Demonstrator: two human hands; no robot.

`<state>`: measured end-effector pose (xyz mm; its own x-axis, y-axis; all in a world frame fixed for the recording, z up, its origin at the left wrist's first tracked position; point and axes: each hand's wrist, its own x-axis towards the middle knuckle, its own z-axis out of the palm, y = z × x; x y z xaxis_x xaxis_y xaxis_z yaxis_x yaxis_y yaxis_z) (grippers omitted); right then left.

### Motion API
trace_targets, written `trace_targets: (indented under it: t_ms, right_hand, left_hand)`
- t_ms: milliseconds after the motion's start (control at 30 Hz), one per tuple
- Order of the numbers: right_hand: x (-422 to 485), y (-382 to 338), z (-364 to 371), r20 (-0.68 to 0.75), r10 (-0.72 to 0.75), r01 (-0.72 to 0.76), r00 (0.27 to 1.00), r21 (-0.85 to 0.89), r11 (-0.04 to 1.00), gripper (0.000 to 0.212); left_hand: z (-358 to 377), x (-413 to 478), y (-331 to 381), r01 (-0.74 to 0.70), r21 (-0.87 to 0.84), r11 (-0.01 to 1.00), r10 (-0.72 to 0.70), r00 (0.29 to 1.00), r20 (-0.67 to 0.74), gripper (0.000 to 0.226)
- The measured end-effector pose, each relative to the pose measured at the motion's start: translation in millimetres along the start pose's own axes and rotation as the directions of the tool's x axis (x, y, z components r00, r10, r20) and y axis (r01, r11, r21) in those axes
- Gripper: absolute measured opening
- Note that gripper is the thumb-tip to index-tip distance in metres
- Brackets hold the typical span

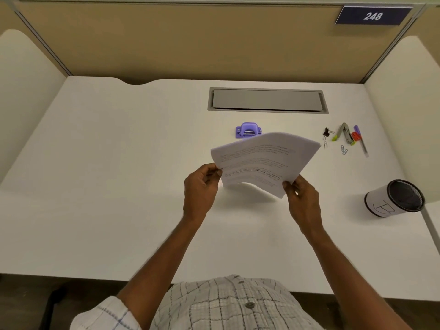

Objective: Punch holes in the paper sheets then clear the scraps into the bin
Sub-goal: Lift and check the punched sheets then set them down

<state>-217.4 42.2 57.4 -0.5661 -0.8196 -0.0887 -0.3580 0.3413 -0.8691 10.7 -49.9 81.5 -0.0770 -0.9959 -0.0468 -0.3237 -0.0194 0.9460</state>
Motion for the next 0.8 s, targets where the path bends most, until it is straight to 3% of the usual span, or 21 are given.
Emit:
trace_targets:
  t_ms: [100,400,667,800]
  right_hand:
    - [2.1,6.0,1.9,0.003,0.059,-0.059,0.998,-0.038,0.998,0.018]
    - [7.1,-15.1,-8.8,-0.039,-0.074,0.076,0.996,0.044,0.996,0.024]
    - [15.0,-27.4,-6.8,-0.132,-0.179,0.189,0.975,0.067,0.98,0.015]
    - [19.1,-27.8,-8.4,-0.157,-0.127,0.152,0.98,0.165,0.974,0.014]
  left_hand:
    - [1.8,-1.5,1.2,-0.007,-0.013,1.0,0.006,1.0,-0.014,0.014]
    - [-2.4,4.5,18.2,-0.068,-0.071,0.995,0.065,0.997,-0.051,0.018]
    - [-1.2,10.0,26.7,-0.121,-0.086,0.989,0.114,0.99,-0.086,0.017]
    - [1.5,11.0,28.3,-0.137,-0.08,0.987,0.129,0.986,-0.108,0.017]
